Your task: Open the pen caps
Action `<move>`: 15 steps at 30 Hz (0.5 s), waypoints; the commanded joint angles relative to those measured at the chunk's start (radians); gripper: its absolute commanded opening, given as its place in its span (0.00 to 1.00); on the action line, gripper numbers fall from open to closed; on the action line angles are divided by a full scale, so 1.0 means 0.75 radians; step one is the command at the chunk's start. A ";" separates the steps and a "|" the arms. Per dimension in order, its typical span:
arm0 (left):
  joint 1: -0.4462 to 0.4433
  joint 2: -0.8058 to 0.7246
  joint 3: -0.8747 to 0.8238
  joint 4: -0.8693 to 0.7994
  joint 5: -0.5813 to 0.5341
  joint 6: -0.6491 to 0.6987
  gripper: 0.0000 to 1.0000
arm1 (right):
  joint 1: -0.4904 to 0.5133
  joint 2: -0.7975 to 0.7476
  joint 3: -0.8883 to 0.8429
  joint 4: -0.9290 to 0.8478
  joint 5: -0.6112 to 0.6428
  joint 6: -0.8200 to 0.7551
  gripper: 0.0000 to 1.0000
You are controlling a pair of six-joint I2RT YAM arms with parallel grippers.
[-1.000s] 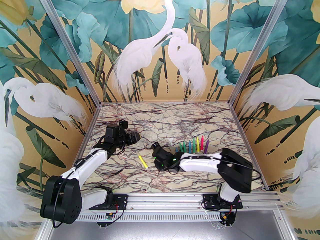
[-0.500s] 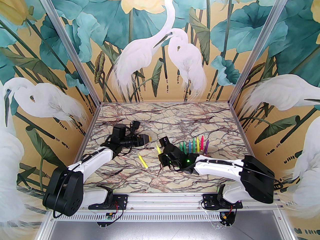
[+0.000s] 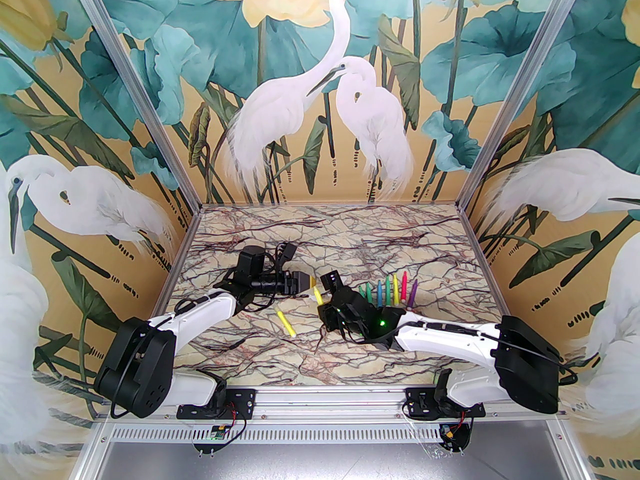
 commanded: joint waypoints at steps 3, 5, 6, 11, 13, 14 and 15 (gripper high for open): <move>-0.016 0.047 0.046 0.053 0.076 -0.025 0.50 | -0.003 -0.012 0.012 0.018 0.000 -0.025 0.12; -0.022 0.056 0.046 0.056 0.078 -0.024 0.50 | -0.003 -0.012 0.014 0.020 0.002 -0.028 0.12; -0.024 0.060 0.048 0.056 0.079 -0.025 0.49 | -0.003 -0.012 0.016 0.020 -0.001 -0.028 0.12; -0.028 0.077 0.058 0.051 0.077 -0.029 0.45 | -0.003 -0.006 0.026 0.015 -0.002 -0.035 0.12; -0.030 0.080 0.061 0.050 0.079 -0.029 0.42 | -0.003 -0.004 0.028 0.015 -0.003 -0.038 0.12; -0.029 0.080 0.061 0.050 0.079 -0.030 0.40 | -0.003 -0.003 0.030 0.015 -0.005 -0.040 0.12; -0.030 0.079 0.059 0.048 0.078 -0.029 0.38 | -0.004 -0.001 0.029 0.016 -0.006 -0.040 0.12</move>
